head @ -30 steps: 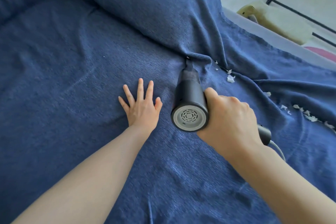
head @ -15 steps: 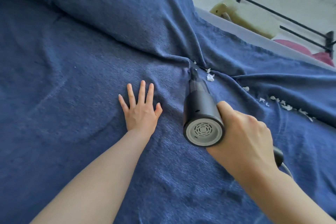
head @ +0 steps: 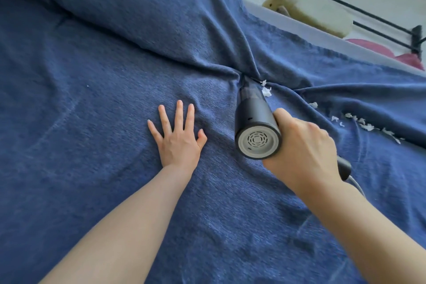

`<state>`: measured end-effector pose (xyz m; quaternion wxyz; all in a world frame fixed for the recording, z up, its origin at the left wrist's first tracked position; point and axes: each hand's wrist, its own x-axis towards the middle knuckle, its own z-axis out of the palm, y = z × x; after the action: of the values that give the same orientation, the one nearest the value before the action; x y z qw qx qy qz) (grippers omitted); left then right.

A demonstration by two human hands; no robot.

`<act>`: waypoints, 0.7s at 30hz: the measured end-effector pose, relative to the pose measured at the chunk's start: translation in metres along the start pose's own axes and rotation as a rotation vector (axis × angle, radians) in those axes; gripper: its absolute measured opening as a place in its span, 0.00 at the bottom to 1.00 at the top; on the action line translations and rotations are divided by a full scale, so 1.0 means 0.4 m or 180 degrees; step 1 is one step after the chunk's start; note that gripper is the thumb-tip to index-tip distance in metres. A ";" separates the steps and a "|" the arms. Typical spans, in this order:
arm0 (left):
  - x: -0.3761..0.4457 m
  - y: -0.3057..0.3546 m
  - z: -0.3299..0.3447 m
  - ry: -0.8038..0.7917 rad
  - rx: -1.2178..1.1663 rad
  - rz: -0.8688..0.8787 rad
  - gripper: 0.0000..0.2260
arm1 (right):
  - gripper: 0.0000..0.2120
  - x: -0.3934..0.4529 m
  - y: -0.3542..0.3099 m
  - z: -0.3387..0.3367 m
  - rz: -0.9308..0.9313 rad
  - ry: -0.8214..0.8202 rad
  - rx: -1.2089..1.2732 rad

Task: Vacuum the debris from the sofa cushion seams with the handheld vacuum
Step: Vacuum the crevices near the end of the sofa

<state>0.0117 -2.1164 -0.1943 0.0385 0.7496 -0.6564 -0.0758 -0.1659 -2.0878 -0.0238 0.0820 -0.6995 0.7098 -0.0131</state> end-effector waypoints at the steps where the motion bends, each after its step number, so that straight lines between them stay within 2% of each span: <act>1: 0.000 0.000 0.002 0.0012 -0.0004 0.0004 0.29 | 0.13 0.005 0.002 0.003 -0.0019 0.0005 0.0018; 14: -0.004 0.034 -0.016 -0.0032 0.0119 -0.0160 0.28 | 0.15 -0.007 0.065 -0.034 -0.0012 -0.0058 -0.0083; 18: -0.003 0.097 -0.019 0.0006 -0.0067 0.0226 0.27 | 0.13 -0.021 0.094 -0.060 0.0104 -0.0113 -0.0164; 21: -0.029 0.167 -0.032 -0.0236 -0.0148 0.0440 0.34 | 0.13 -0.027 0.107 -0.069 0.0082 -0.0211 -0.0147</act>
<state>-0.0529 -2.1145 -0.1703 0.0367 0.6980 -0.7057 -0.1158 -0.2121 -2.0787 -0.0015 0.0894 -0.6920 0.7158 0.0276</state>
